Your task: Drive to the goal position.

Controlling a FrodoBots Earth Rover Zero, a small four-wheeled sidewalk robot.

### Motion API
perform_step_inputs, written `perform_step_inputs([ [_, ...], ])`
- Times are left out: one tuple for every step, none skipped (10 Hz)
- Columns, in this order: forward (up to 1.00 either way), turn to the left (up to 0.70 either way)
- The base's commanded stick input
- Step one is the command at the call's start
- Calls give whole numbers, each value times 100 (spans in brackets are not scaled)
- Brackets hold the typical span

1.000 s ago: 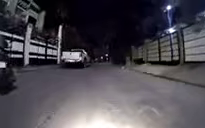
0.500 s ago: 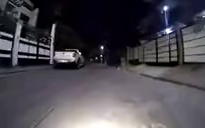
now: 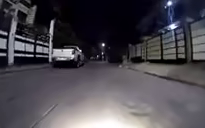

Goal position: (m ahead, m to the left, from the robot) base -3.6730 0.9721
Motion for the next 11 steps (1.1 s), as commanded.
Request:
perform_step_inputs([
  [100,5],
  [100,5],
  [100,5],
  [100,5],
  [100,3],
  [100,-9],
  [100,-38],
  [100,-39],
  [100,-39],
  [100,-39],
  [100,-14],
])
